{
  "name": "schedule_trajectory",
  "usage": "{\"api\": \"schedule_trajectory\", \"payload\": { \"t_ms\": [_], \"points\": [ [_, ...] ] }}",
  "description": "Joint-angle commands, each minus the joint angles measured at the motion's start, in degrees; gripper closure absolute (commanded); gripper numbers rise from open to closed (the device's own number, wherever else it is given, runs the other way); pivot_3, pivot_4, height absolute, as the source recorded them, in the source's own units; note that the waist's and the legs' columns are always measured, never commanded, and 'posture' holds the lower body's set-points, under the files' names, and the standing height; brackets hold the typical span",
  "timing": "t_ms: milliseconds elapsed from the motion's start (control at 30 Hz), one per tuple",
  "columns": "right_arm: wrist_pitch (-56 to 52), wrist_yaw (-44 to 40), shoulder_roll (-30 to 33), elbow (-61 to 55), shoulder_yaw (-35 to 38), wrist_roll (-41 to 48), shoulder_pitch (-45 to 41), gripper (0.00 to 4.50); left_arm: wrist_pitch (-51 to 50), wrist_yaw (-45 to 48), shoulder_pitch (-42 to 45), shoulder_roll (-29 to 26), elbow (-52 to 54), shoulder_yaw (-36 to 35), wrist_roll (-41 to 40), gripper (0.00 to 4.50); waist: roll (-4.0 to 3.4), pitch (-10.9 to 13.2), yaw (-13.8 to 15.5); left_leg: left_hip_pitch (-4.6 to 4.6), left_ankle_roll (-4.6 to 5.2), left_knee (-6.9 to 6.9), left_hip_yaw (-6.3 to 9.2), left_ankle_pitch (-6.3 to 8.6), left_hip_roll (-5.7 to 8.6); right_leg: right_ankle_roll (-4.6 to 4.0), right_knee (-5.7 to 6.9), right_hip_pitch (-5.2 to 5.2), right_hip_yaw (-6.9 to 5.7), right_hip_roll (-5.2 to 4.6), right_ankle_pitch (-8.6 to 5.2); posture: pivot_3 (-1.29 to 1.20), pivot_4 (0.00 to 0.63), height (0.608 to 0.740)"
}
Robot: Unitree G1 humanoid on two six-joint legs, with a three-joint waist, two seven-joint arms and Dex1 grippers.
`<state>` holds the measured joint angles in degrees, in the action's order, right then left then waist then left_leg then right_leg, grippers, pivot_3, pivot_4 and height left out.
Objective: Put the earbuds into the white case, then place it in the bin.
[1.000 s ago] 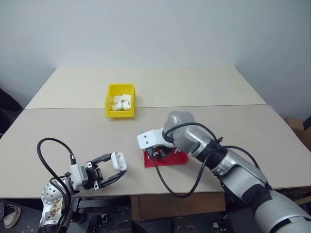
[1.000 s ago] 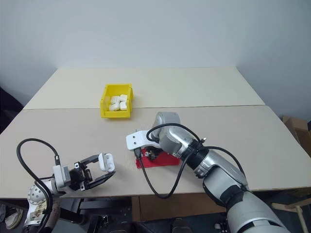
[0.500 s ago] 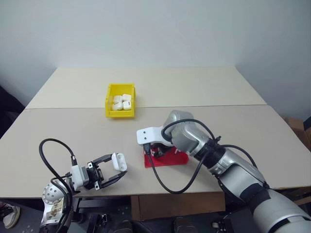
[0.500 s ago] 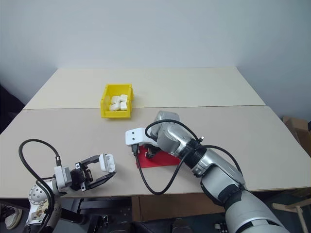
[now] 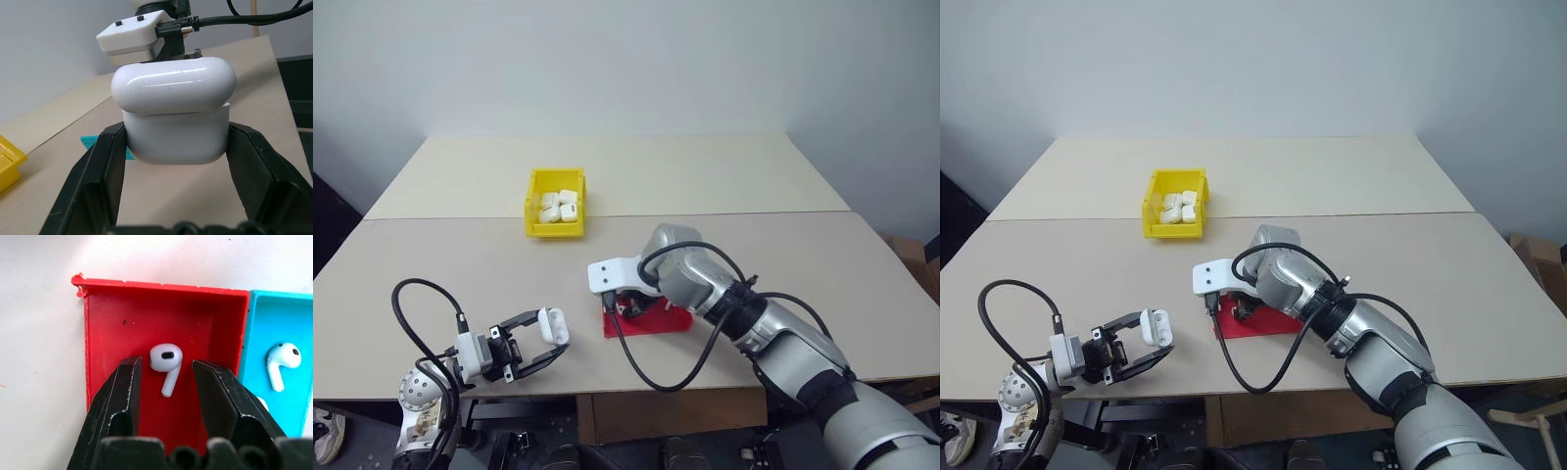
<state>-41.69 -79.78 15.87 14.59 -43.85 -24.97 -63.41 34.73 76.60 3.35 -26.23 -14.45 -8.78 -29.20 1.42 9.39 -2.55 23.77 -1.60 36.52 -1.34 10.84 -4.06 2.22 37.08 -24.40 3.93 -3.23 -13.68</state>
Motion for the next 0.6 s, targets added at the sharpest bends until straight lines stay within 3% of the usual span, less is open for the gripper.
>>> {"api": "schedule_trajectory", "payload": {
  "t_ms": [33, 567, 600],
  "points": [
    [0.4, 0.2, -0.2, -1.5, 0.4, 0.7, -1.2, 2.46, 1.1, -0.2, -0.3, -0.4, 1.0, -0.1, -0.3, 1.73, 0.0, 0.0, 0.0, 0.0, 0.0, 0.0, 0.0, 0.0, 0.0, 0.0, 0.0, 0.0, 0.0, 0.0, 0.0, 0.0, 0.15, 0.74],
    [2.1, 1.6, 0.1, -1.3, -1.3, 0.7, -0.6, 2.46, 1.1, -1.1, -1.7, -0.9, 2.0, -0.3, 0.0, 1.73, 0.0, 0.0, 0.0, 0.0, 0.0, 0.0, 0.0, 0.0, 0.0, 0.0, 0.0, 0.0, 0.0, 0.0, 0.0, 0.0, 0.15, 0.74],
    [2.2, 1.7, 0.1, -1.3, -1.3, 0.6, -0.6, 2.62, 1.1, -1.2, -1.7, -0.9, 2.0, -0.2, 0.1, 1.73, 0.0, 0.0, 0.0, 0.0, 0.0, -0.01, 0.0, 0.0, 0.0, 0.0, 0.0, 0.0, 0.0, 0.0, 0.0, 0.0, 0.15, 0.74]
  ]
}}
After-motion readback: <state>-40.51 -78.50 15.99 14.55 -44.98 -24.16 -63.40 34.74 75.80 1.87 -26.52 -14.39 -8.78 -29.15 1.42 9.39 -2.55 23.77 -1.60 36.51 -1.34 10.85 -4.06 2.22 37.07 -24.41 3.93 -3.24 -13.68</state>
